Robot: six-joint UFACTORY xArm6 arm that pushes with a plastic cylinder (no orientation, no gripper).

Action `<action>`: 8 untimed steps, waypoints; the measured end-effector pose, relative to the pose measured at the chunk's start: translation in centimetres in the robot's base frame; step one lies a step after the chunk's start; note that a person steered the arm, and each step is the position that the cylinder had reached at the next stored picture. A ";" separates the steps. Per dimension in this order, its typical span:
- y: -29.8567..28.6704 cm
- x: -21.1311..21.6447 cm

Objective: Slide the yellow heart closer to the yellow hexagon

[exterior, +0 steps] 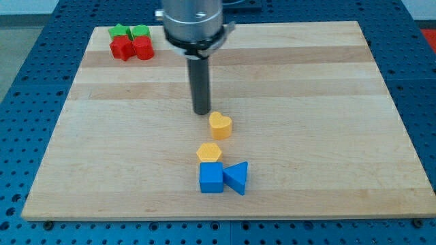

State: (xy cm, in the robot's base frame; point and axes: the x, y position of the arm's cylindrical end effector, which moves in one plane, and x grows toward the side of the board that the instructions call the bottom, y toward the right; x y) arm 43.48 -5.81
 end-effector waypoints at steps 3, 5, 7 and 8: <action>3.5 2.0; 3.9 2.8; 5.1 3.2; 6.2 3.2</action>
State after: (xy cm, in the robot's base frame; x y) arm 46.71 0.40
